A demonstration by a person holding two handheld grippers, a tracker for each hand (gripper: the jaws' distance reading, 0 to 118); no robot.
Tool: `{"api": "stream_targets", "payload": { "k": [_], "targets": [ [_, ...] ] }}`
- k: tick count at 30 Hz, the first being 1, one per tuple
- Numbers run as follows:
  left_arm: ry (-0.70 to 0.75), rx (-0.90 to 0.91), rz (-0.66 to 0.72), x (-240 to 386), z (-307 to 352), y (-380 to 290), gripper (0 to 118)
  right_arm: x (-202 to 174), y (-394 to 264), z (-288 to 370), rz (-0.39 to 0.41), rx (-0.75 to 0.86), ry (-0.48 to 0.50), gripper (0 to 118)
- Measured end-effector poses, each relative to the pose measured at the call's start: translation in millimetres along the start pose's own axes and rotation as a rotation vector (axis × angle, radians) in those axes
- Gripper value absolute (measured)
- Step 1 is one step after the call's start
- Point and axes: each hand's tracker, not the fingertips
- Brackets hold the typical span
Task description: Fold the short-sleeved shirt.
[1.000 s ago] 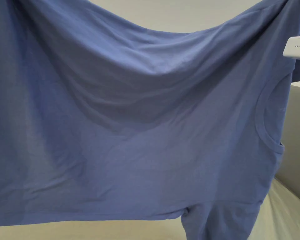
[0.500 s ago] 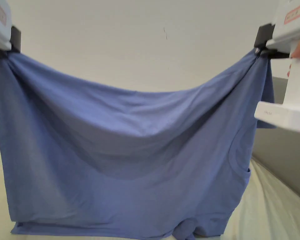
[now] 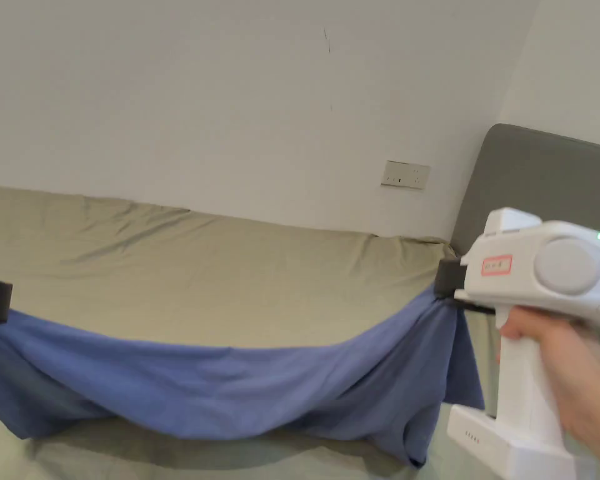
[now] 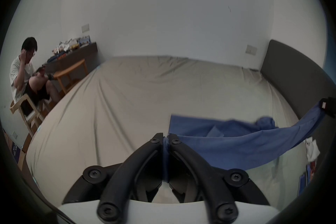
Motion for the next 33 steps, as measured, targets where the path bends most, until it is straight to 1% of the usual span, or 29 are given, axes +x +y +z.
{"api": "stream_targets", "payload": {
  "k": [2, 7, 11, 15, 20, 25, 28, 31, 33],
  "targets": [
    [-0.008, -0.023, 0.001, -7.4, 6.5, -25.9, 5, 9.0, -32.6, 3.9, -0.036, -0.047, 0.015, 7],
    [-0.032, -0.102, 0.035, -28.7, 30.1, -85.3, 5, 29.2, -105.4, 30.2, -0.034, -0.121, 0.035, 7],
    [-0.052, -0.139, 0.001, -41.8, 52.1, -132.6, 5, 48.9, -147.8, 60.9, -0.019, -0.167, 0.045, 7],
    [-0.053, -0.188, -0.027, -52.9, 69.3, -170.8, 5, 64.7, -180.1, 92.1, 0.015, -0.194, 0.039, 7],
    [-0.055, -0.225, -0.011, -69.1, 90.1, -202.9, 5, 85.1, -205.1, 127.9, -0.002, -0.218, 0.050, 7],
    [-0.058, -0.227, -0.011, -71.8, 110.6, -232.5, 5, 93.8, -239.4, 157.2, 0.018, -0.226, 0.041, 7],
    [-0.064, -0.244, -0.022, -68.8, 117.5, -254.2, 5, 97.5, -265.3, 164.0, 0.021, -0.251, 0.031, 7],
    [-0.079, -0.274, -0.003, -66.4, 118.5, -271.5, 5, 103.0, -291.1, 160.8, -0.011, -0.297, 0.020, 7],
    [-0.084, -0.285, 0.009, -65.5, 120.1, -279.5, 5, 106.2, -305.7, 159.8, -0.015, -0.315, 0.004, 7]
  ]
}}
